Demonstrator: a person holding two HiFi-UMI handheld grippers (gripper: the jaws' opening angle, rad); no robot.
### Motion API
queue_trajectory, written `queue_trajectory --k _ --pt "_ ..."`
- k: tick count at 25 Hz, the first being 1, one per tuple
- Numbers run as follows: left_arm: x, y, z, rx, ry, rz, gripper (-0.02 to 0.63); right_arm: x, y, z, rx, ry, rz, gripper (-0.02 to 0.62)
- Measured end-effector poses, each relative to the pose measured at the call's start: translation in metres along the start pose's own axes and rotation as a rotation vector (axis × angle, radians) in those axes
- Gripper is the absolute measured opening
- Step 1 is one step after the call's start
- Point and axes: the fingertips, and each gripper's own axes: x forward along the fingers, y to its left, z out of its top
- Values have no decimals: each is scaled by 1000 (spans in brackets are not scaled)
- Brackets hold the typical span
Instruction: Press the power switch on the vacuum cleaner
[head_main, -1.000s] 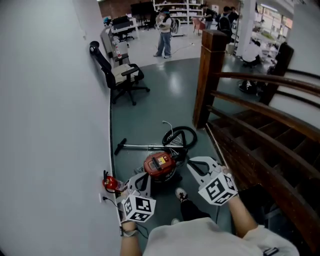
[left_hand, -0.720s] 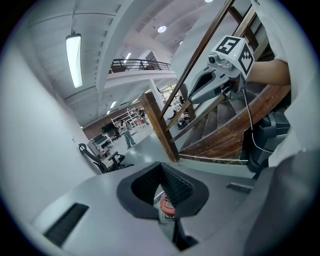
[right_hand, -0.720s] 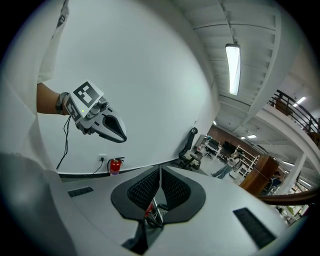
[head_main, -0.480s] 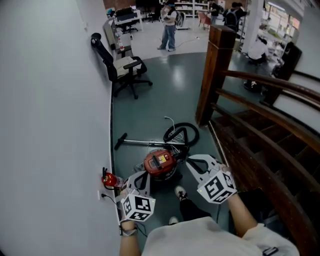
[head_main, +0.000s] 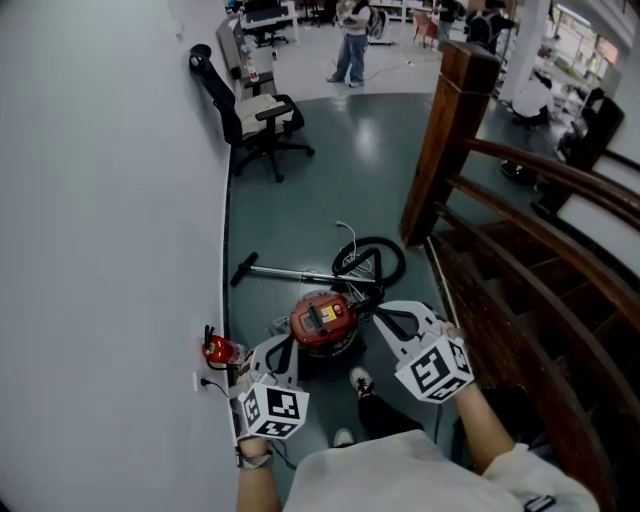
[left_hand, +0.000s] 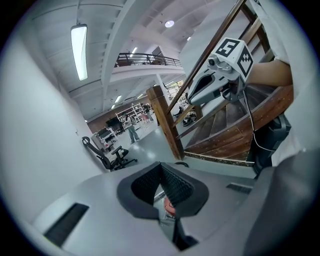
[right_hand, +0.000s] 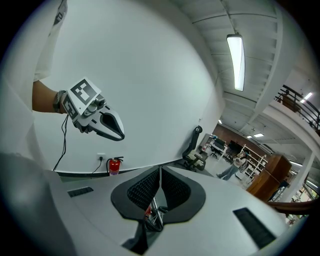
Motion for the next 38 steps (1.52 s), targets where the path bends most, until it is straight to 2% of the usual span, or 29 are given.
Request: queue_trajectory --k 21,29,38 --pt "60 31 -20 -90 59 38 -3 85 -34 -27 -3 -1 102 31" --pt "89 33 -29 -116 71 31 -3 115 -37 -43 32 -23 140 31" --pt "130 27 -53 -179 115 10 -3 150 -39 -82 91 21 158 31"
